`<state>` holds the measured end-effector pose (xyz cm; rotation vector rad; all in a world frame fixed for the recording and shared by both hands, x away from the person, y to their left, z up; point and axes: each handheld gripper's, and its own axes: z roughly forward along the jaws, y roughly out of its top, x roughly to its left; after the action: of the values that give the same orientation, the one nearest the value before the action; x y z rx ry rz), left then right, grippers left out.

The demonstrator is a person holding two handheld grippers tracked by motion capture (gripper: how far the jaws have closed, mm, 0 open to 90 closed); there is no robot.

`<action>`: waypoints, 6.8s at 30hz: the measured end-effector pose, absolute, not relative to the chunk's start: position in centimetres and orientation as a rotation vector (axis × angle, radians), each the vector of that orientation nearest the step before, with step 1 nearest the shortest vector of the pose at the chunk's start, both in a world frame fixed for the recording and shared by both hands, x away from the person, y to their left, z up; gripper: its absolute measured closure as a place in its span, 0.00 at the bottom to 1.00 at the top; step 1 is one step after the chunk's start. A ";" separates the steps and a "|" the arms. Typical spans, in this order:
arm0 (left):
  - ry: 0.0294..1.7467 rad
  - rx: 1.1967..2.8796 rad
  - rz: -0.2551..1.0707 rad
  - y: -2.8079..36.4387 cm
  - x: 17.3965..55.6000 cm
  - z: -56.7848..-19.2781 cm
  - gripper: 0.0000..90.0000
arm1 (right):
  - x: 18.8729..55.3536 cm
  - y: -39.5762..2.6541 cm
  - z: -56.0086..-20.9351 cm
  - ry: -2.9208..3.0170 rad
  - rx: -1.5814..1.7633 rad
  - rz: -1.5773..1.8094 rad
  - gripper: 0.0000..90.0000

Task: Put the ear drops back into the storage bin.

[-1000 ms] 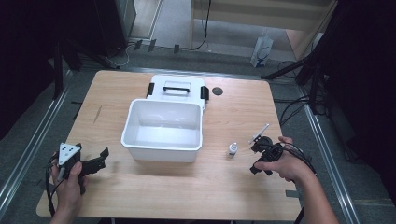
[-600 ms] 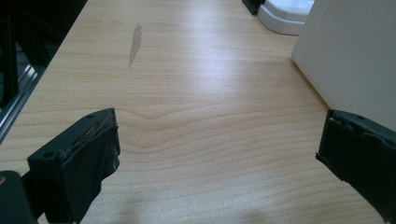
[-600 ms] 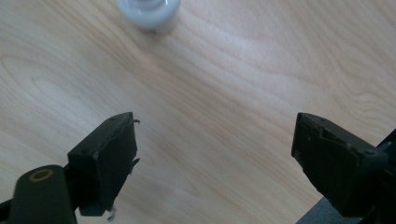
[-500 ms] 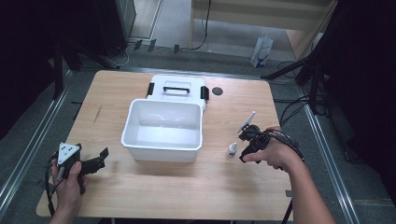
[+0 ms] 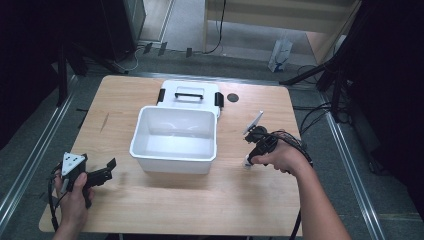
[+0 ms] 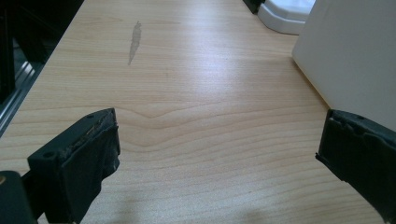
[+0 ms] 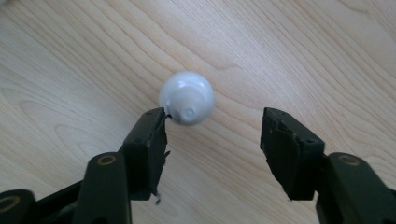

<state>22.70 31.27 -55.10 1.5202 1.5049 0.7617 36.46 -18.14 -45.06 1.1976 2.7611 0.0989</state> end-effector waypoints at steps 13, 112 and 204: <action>1.511 1.516 0.756 31.3 22.7 -55.1 0.00 | 37.3 -16.9 -45.1 2.813 1.234 0.148 0.80; 1.518 1.520 0.724 31.5 22.9 -55.1 0.00 | 39.2 -3.8 -37.9 2.963 0.652 0.222 0.80; 1.519 1.537 0.711 31.4 23.0 -55.1 0.00 | 37.2 -10.1 -39.2 2.813 0.784 0.219 0.00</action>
<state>22.99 31.43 -55.14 1.5370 1.5193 0.7115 37.24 -10.11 -39.23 0.7838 2.8133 0.2187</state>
